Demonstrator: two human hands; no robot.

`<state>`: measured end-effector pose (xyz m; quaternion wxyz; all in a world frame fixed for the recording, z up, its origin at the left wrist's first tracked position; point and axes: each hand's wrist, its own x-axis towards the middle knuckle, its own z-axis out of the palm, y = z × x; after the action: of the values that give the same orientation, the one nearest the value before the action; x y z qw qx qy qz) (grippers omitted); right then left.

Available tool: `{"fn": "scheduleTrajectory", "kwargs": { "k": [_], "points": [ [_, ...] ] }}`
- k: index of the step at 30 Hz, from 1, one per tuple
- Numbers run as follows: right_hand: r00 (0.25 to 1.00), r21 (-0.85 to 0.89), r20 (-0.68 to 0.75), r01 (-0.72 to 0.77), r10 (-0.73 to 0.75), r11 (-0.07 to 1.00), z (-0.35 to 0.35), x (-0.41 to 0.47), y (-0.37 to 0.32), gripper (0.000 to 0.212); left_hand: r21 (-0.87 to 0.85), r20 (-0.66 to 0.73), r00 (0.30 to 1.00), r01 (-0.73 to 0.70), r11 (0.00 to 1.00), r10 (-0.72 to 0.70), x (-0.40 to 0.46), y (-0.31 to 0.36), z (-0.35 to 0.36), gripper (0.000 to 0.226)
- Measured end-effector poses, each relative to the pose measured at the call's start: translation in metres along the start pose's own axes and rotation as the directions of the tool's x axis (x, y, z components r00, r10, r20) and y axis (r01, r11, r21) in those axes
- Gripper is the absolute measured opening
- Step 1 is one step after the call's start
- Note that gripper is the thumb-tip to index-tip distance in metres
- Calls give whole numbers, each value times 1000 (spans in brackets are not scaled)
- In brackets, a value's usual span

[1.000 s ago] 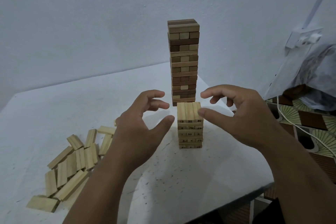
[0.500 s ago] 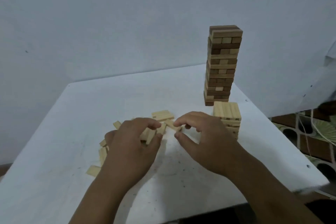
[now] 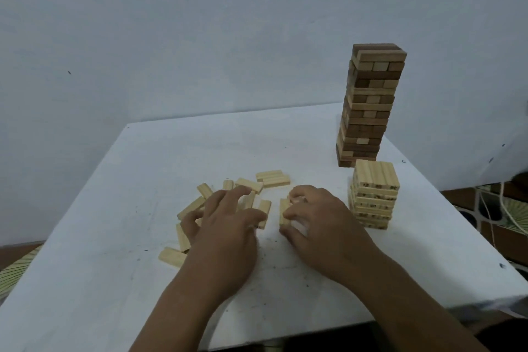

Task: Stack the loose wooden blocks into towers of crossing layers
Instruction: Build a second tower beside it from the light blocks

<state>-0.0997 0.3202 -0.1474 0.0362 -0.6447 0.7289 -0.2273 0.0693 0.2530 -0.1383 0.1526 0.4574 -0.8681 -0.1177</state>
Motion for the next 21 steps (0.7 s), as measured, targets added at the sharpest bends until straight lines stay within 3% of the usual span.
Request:
{"fn": "scheduleTrajectory", "kwargs": {
  "k": [10, 15, 21],
  "points": [
    [1000, 59, -17, -17, 18, 998, -20, -49, 25, 20, -186, 60, 963, -247, 951, 261, -8, 19, 23, 17],
    [998, 91, -32, -45, 48, 995, -25, -70, 33, 15, -233, 46, 946, -303, 924, 322, -12, 32, 27, 20],
    [995, 146, -98, 32, -17, 989, -33, -84, 33, 11, -269, -5, 933, -348, 898, 360, -14, 34, 33, 23]
  ]
}}
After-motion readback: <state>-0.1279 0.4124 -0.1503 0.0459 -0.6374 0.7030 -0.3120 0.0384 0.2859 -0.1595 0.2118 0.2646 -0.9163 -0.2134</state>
